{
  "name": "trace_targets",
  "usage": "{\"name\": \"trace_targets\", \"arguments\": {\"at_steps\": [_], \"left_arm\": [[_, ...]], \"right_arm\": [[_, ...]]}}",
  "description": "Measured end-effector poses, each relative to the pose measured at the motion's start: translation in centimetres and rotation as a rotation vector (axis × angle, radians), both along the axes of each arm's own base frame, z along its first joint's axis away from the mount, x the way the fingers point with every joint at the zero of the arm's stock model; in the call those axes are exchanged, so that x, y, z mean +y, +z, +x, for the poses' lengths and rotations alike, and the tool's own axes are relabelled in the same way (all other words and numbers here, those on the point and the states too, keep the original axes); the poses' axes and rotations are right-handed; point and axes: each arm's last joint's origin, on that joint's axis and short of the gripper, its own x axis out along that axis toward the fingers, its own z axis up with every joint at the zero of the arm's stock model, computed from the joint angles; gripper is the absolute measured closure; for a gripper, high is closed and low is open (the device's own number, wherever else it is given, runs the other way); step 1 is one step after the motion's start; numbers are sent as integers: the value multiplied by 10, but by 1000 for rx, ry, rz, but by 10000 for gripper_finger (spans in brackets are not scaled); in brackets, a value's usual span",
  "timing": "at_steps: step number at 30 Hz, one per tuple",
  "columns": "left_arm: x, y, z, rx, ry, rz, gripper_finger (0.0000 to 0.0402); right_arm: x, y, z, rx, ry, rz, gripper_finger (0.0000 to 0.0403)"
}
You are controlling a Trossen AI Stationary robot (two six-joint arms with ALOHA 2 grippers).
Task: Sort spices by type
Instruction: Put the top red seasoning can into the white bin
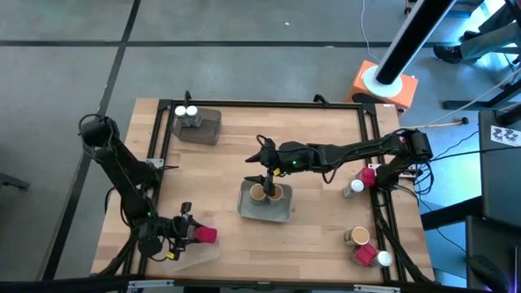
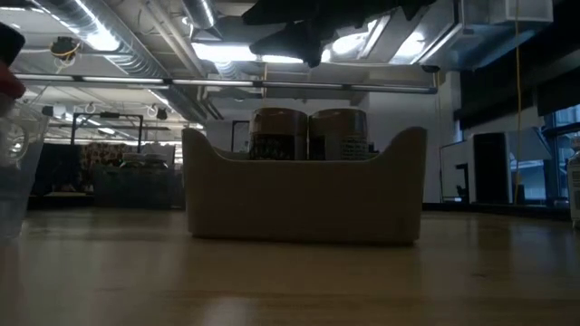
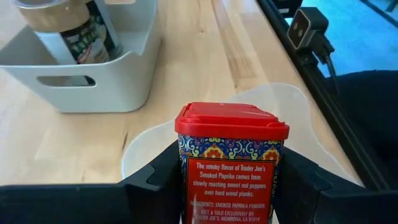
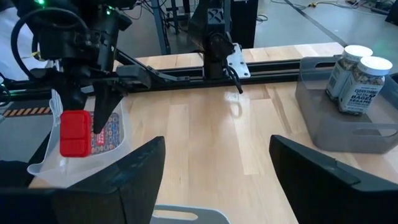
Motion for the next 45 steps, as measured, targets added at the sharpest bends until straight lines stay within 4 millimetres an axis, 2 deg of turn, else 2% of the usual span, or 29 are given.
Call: {"name": "trace_targets", "arguments": {"at_steps": [6,12,19,41,45], "left_arm": [[3,-1,0,-42,36,39,236],[9,-14,-3,-69,53,-36,235],[15,-23,-6,-78,65,-42,218],[17,-28,-9,5,5,-9,211],[17,-29,-9,14,0,-8,198]], "right_arm": [[0,0,0,-2,-2,-1,113],[0,0,0,-2,-3,-1,113],[0,0,0,-1,-3,-1,113],[0,0,0,-1,-4,1,113],[0,0,0,-1,-4,1,113]]}}
